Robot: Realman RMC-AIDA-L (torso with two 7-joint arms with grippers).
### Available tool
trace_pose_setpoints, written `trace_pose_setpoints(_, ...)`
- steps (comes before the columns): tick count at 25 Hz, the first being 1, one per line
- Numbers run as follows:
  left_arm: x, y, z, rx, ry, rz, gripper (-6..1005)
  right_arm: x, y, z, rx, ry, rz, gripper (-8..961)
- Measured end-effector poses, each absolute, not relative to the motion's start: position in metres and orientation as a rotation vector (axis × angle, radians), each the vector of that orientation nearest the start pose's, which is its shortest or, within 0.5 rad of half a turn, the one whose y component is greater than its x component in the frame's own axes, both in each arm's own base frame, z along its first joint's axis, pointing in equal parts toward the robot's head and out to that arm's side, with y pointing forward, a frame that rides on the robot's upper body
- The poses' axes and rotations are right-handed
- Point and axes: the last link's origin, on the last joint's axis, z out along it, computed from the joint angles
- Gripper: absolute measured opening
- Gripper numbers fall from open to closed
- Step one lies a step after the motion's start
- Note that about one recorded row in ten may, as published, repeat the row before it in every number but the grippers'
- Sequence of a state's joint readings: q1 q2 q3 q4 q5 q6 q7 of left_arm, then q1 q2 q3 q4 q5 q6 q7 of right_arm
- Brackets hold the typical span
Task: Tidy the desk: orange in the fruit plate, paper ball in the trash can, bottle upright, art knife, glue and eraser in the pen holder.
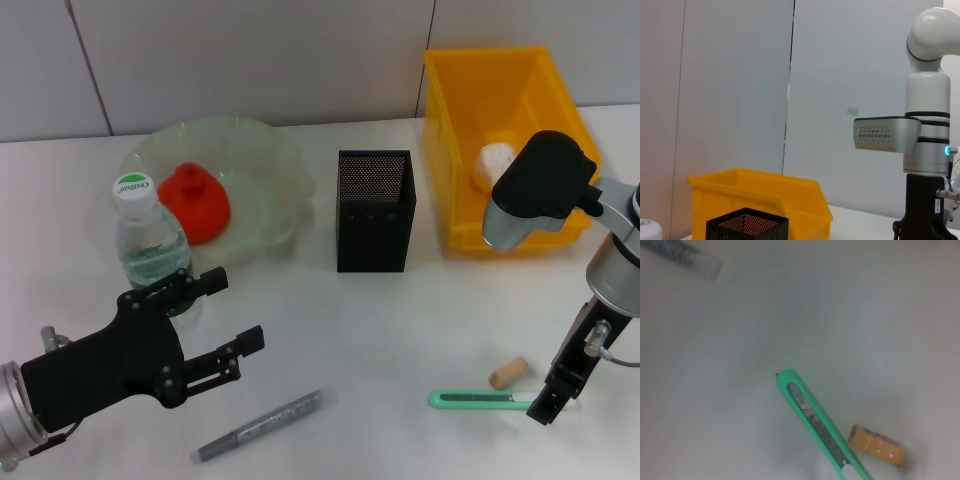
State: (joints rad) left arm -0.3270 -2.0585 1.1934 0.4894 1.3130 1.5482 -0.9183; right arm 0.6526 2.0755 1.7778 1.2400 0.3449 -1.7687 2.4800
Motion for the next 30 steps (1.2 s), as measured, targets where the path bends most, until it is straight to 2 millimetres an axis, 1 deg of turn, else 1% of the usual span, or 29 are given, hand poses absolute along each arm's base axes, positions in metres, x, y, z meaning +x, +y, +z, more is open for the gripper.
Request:
trace_pose_setpoints(16,-0.266,0.274,-0.031,-2.573,-0.303,-1.038,780,0.217,0.336,0.001,-2.568,0.941,-0.994,761)
trace_pose_setpoints(30,-0.265,0.275,-0.031,-2.573,-0.298,-1.036,780,0.219,0.336,-0.002,-2.551,0.977,-0.996,746)
